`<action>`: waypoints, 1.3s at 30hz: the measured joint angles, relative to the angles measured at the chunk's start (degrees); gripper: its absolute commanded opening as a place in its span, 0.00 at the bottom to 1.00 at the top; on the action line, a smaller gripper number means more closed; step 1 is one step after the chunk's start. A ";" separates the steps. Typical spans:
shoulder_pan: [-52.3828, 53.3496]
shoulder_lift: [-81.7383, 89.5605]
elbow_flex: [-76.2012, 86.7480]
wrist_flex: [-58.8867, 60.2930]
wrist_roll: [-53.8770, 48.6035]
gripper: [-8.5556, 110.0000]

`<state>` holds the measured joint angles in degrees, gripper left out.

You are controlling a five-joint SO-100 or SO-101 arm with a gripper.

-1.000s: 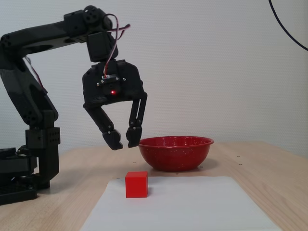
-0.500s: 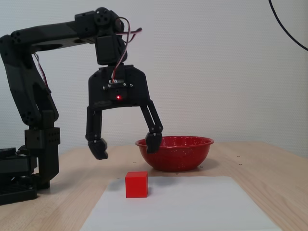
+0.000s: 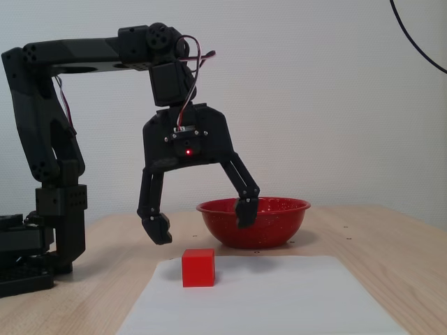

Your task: Grasp the red cube and put it in the red bowl.

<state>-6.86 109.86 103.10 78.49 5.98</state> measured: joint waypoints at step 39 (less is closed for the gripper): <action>2.02 -8.17 5.36 -9.58 -0.97 0.45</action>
<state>-4.83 101.69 108.46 68.91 5.01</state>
